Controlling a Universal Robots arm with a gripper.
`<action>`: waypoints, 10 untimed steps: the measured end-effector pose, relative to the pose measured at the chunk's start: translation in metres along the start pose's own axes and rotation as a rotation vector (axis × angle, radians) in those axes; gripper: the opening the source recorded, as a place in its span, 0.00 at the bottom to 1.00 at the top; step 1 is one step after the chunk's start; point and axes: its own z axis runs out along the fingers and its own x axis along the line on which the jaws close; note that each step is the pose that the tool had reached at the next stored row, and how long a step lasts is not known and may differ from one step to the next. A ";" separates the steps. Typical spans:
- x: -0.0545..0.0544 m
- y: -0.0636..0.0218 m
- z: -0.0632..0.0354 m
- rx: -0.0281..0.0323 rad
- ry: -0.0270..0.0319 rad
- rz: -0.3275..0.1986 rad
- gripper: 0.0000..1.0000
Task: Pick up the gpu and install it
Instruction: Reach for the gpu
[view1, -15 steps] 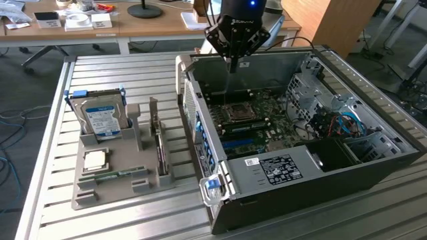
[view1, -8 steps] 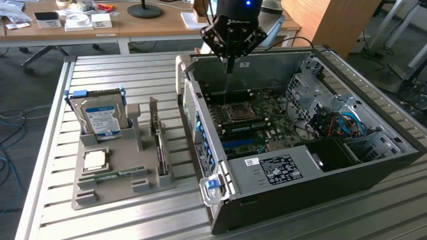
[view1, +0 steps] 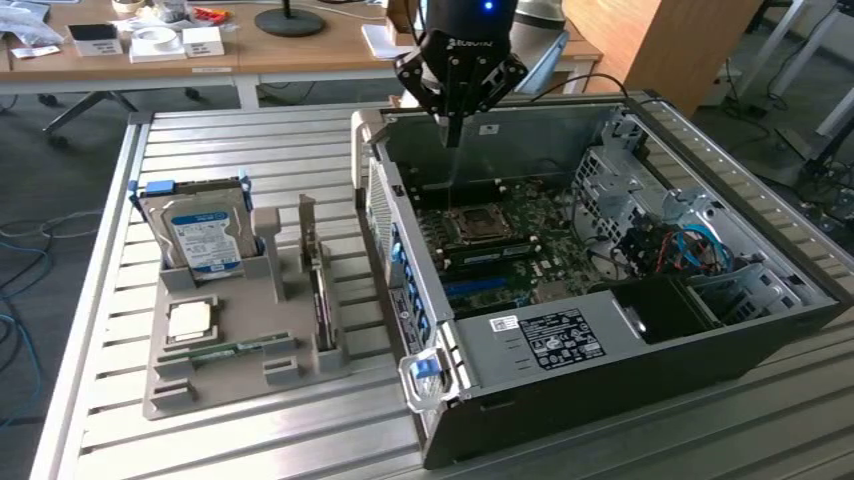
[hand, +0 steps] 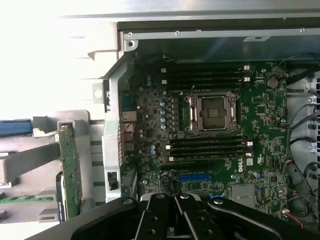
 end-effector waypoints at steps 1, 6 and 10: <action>0.001 -0.0001 0.0000 0.0001 0.0000 0.000 0.11; 0.005 -0.0004 -0.0001 0.0000 0.0000 0.000 0.11; 0.009 -0.0007 -0.0003 0.0000 0.0000 0.000 0.11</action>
